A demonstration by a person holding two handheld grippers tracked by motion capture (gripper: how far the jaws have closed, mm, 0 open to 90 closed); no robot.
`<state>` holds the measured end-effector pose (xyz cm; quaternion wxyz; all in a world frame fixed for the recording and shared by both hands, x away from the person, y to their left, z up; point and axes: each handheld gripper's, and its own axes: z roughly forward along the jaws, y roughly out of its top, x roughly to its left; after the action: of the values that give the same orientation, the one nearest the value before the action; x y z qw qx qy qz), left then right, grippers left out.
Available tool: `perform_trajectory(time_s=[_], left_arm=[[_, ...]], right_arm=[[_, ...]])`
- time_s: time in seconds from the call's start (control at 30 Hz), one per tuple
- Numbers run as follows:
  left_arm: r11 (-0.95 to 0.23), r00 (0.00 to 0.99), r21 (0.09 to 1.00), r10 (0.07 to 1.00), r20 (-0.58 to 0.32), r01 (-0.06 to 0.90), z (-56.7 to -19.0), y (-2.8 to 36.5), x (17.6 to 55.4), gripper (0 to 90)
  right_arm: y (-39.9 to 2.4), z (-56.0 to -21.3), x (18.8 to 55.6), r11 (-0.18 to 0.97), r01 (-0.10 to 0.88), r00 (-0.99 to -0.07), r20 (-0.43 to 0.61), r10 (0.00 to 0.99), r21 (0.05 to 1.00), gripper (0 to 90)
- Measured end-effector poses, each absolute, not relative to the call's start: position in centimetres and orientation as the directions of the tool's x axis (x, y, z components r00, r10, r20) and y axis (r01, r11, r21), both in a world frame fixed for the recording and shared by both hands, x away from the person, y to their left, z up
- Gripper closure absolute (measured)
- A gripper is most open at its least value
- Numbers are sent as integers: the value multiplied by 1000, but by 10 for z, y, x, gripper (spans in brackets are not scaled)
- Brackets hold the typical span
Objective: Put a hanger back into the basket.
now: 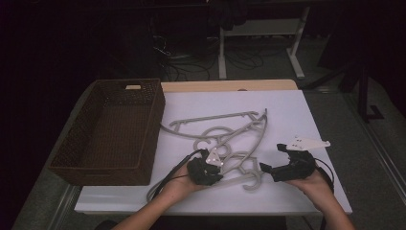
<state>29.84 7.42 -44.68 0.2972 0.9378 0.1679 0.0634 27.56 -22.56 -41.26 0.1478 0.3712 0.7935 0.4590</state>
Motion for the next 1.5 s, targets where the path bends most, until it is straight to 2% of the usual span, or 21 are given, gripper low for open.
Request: perform_trajectory(time_s=[0.17, 0.67, 0.87, 1.27, 1.5], left_arm=[[-774, 933, 566, 360, 23, 284, -446, 71, 298, 810], [-778, 933, 557, 361, 15, 292, -441, 70, 298, 822], [-753, 934, 590, 358, -4, 291, -430, 74, 298, 823], [-697, 930, 643, 361, -69, 318, -400, 91, 306, 824], [-670, 925, 665, 369, -88, 330, -364, 102, 320, 824]], right_arm=[[-225, -412, 275, 301, 453, -685, 112, 720, 839, 35], [-228, -412, 276, 290, 456, -680, 119, 723, 842, 38], [-229, -411, 276, 289, 455, -678, 118, 725, 843, 38], [-235, -409, 277, 265, 456, -665, 128, 735, 850, 38], [-235, -409, 279, 262, 455, -668, 131, 733, 851, 38]])
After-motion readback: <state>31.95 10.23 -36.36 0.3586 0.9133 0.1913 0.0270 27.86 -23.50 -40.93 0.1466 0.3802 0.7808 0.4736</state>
